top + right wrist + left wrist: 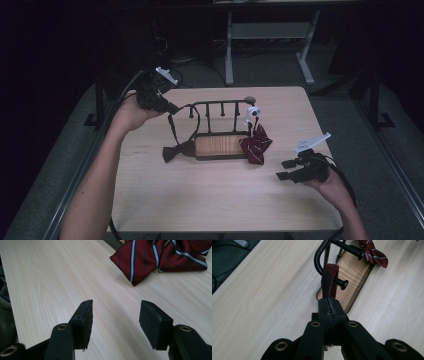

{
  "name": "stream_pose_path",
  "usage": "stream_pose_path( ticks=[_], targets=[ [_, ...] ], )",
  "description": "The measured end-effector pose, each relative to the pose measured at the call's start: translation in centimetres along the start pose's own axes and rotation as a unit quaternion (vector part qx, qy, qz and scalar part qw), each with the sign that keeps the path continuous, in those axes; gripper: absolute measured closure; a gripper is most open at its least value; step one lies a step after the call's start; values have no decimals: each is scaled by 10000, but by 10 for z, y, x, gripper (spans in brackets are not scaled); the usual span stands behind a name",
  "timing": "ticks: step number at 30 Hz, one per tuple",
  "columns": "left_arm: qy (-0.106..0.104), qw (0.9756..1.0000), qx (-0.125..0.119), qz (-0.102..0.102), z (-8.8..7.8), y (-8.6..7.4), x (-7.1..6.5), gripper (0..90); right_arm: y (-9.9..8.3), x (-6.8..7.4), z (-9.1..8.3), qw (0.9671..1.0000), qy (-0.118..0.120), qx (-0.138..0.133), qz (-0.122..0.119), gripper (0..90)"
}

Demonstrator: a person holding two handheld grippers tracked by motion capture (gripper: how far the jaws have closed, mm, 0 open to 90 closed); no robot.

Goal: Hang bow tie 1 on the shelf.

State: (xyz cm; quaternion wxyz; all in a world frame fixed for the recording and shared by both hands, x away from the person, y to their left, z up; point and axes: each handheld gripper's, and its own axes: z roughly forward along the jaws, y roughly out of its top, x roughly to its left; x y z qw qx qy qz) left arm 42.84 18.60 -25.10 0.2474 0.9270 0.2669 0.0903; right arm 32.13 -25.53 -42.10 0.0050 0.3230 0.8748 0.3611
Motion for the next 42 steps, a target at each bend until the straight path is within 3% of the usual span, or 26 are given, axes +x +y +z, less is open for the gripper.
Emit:
stream_pose_path(
  ticks=[3, 22, 30, 42],
  targets=[
    [36, 10000, 60, 34, 2, 2, 2, 900, 0, -1, 0, 10000, 1, 4, -3, 441],
    [104, 9994, 207, -250, 15, 7, 12, 894, 0, -2, 0, 10000, -1, 19, 8, 442],
    [238, 9988, 378, -206, 15, 5, 12, 779, -1, -4, -3, 10000, -27, 0, 51, 441],
    [359, 9990, 284, 18, 5, -4, -5, 705, -7, -6, -8, 9998, -113, -20, 156, 433]
  ],
)
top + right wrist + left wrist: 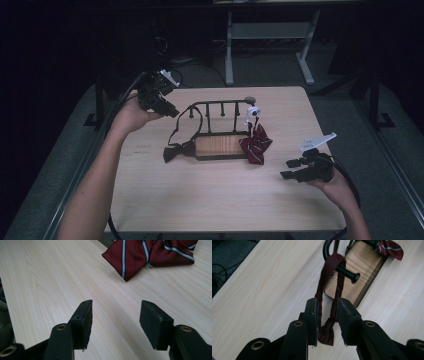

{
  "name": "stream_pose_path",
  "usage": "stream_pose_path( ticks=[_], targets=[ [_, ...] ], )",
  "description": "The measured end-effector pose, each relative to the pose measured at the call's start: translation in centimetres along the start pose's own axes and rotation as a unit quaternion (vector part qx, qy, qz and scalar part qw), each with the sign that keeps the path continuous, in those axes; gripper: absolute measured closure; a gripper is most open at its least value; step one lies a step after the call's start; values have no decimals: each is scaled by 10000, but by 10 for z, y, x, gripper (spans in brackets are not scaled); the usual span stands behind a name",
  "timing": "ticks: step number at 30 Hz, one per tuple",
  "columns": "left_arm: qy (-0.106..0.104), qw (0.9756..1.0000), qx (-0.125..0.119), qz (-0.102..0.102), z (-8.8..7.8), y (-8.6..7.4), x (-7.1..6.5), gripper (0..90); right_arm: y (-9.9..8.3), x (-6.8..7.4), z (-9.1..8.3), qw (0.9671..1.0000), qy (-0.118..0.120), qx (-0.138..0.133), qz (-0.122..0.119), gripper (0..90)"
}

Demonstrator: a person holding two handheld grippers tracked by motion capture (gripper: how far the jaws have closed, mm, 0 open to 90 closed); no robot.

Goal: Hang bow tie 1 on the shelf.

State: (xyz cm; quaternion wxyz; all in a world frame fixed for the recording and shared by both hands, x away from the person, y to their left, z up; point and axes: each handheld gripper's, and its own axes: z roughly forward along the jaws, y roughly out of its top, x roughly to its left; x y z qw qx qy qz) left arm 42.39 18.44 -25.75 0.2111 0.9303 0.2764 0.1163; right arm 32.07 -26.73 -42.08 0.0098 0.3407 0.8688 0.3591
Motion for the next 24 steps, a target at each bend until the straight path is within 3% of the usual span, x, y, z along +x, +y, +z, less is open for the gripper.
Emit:
stream_pose_path(
  ticks=[6, 15, 24],
  targets=[
    [-1, 10000, 66, 22, -1, -11, -4, 689, 0, -2, -1, 10000, -50, -2, 23, 422],
    [-182, 9996, -238, 14, -3, -31, -12, 669, -2, -5, -8, 9998, -128, -55, 104, 407],
    [-185, 9995, -267, 36, 3, -45, -21, 629, -4, -7, -12, 9997, -155, -76, 154, 401]
  ],
)
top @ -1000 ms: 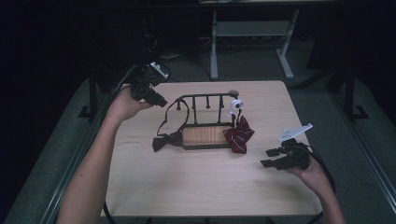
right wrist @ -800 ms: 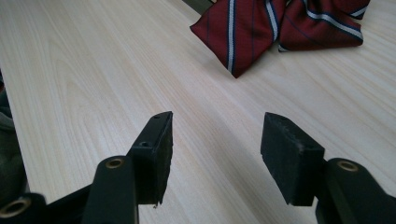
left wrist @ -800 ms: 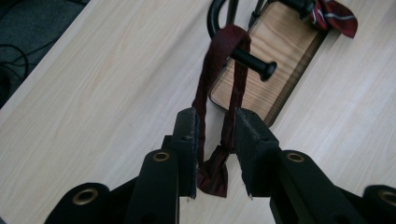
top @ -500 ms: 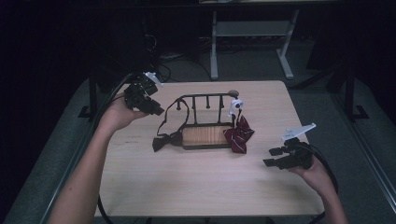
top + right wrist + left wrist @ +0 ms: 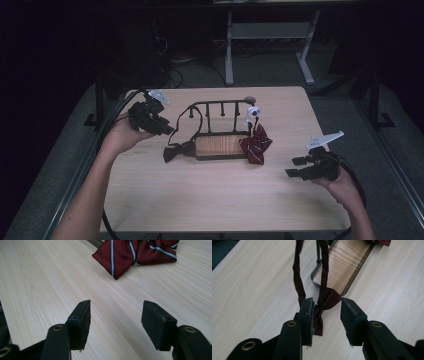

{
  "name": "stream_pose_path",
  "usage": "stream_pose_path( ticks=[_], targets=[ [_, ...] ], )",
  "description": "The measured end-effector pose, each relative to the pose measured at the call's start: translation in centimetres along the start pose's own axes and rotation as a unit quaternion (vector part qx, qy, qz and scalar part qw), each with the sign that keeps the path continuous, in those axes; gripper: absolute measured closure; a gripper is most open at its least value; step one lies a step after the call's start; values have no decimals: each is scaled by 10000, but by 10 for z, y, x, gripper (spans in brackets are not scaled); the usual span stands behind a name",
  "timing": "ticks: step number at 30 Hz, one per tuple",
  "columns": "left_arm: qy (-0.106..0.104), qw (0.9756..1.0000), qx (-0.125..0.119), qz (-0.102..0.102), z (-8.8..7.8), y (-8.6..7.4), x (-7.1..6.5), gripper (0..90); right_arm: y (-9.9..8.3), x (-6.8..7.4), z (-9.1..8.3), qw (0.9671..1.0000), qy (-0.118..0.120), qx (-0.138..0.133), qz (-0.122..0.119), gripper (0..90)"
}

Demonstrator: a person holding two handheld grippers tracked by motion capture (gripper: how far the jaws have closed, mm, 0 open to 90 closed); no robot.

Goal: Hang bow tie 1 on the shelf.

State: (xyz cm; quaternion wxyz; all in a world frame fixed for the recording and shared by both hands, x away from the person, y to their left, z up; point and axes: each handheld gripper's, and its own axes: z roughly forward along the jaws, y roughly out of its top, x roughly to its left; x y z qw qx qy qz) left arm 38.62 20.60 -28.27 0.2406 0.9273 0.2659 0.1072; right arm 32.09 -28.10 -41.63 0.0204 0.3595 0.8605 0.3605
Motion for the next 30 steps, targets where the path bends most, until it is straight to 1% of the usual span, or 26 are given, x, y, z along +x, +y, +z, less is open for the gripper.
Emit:
stream_pose_path(
  ticks=[3, 7, 10, 12, 17, 23, 24, 26, 29, 30],
  targets=[
    [-15, 10000, -53, 22, 0, -4, -4, 618, -1, -1, 0, 10000, -10, 18, 13, 399],
    [-18, 10000, -56, 63, 3, -9, -10, 595, -1, 0, 1, 10000, 6, 21, 26, 399],
    [-79, 9999, -32, 100, 7, -13, -14, 583, -1, 0, 1, 10000, 3, 20, 24, 400],
    [-69, 9999, 10, 109, 10, -16, -16, 575, -1, 0, 0, 10000, 3, 27, 31, 400],
    [-122, 9999, 25, 80, 16, -25, -18, 551, -1, 0, 0, 10000, -2, 34, 33, 400],
    [-192, 9998, -39, 45, 20, -35, -25, 544, -1, 0, 0, 10000, 2, 30, 34, 398],
    [-201, 9997, -45, 88, 21, -36, -26, 542, -1, 1, 0, 10000, 7, 32, 57, 399],
    [-208, 9997, -54, 98, 21, -39, -28, 541, -1, 1, 1, 10000, 7, 36, 23, 399],
    [-205, 9997, -65, 124, 23, -42, -31, 538, -1, 1, 1, 10000, 10, 51, 51, 399],
    [-213, 9997, -70, 97, 24, -43, -33, 536, -1, 1, 1, 10000, 12, 50, 55, 399]
  ],
)
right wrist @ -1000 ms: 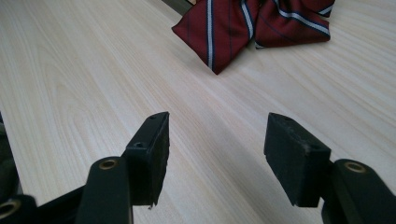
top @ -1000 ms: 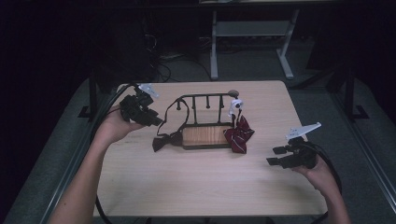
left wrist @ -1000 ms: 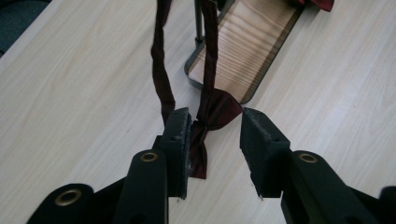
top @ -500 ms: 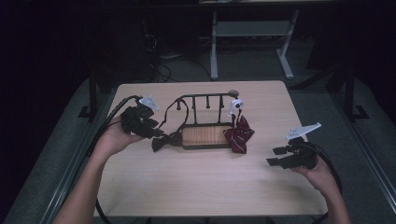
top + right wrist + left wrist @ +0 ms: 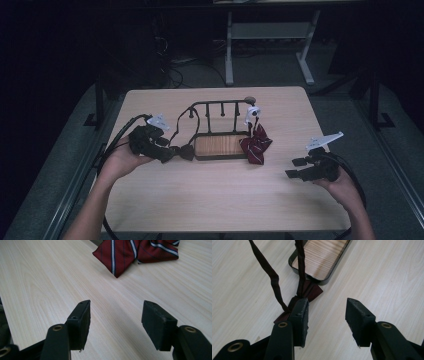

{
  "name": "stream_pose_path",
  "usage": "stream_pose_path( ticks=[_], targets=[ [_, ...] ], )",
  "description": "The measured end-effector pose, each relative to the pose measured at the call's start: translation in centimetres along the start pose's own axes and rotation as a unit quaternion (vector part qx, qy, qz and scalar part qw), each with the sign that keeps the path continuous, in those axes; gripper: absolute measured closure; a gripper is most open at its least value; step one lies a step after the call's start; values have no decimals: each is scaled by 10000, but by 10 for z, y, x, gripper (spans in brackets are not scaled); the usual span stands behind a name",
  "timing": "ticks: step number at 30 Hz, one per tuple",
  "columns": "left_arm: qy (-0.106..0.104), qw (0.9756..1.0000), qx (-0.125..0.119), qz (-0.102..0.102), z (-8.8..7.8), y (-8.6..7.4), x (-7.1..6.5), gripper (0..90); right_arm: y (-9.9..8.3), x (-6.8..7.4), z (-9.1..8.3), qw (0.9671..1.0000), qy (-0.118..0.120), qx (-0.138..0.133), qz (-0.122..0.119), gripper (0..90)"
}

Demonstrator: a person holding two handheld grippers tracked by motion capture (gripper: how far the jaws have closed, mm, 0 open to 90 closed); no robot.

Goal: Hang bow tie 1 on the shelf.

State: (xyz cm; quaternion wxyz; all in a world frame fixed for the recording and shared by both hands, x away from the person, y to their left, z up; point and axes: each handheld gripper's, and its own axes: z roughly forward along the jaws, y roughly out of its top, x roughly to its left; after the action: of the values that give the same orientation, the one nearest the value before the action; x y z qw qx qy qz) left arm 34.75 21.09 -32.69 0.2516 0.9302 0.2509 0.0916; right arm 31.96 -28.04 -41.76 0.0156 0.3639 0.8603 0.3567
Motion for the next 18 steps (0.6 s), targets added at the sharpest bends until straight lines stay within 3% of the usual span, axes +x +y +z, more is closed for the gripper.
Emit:
stream_pose_path(
  ticks=[18],
  targets=[
    [-51, 10000, -19, -7, 15, -26, -14, 494, -1, 1, 5, 10000, 37, 31, -21, 392]
  ],
)
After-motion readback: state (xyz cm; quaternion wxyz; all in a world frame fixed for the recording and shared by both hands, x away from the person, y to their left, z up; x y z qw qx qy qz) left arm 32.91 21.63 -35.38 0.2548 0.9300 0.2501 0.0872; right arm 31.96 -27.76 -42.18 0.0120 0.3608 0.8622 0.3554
